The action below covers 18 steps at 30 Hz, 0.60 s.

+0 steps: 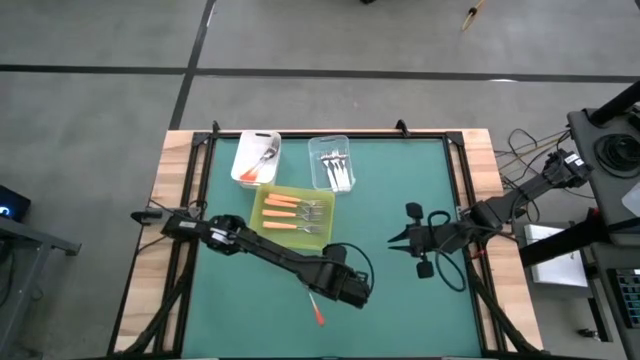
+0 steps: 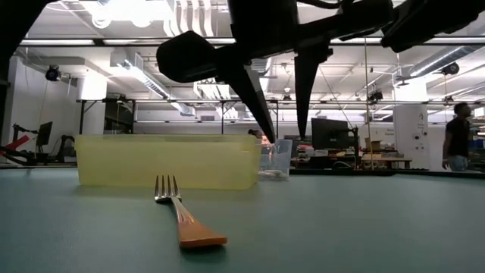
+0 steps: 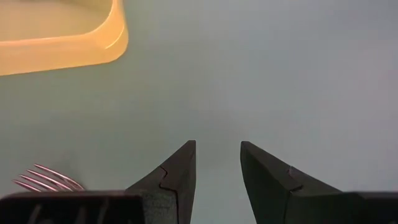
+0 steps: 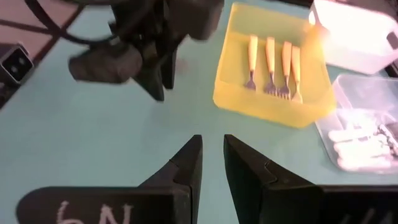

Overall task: Sort silverware by color (type)
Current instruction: Put the orange fork into the white bin

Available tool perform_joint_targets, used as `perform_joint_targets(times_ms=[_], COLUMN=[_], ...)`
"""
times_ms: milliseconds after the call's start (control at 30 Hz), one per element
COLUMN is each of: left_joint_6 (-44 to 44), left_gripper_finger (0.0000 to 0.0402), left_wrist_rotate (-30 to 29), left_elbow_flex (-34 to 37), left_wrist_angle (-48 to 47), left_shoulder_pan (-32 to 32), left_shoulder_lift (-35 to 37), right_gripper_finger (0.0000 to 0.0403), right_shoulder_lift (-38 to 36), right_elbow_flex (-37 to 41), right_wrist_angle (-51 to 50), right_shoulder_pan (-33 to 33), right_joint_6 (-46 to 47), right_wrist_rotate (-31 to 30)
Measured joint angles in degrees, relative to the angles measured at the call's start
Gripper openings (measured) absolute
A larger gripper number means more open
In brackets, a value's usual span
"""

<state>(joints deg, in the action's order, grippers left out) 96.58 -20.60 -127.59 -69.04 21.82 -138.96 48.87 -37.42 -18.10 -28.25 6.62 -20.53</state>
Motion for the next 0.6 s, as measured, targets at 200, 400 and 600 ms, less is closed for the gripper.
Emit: perform_joint_targets(times_ms=[200,400,600], left_joint_6=[0.0,2.2,9.7], left_gripper_finger=[0.0107,0.0107,0.0107], left_wrist_rotate=[1.5,6.1,6.3], left_elbow_flex=[0.1,-1.1,0.3], left_wrist_angle=[-0.5,-4.1,-11.9], left_shoulder_pan=[0.8,3.7,6.1], left_shoulder_lift=[0.0,0.0,0.0], right_gripper_finger=[0.0056,0.0056,0.0056], right_shoulder_lift=[0.0,0.0,-0.1], right_elbow_flex=[0.2,0.3,0.3], right_wrist_angle=[-5.7,-5.7,-5.6], right_shoulder_pan=[0.0,0.0,0.0], right_joint_6=[3.2,3.4,3.4], right_wrist_rotate=[0.0,0.0,0.0])
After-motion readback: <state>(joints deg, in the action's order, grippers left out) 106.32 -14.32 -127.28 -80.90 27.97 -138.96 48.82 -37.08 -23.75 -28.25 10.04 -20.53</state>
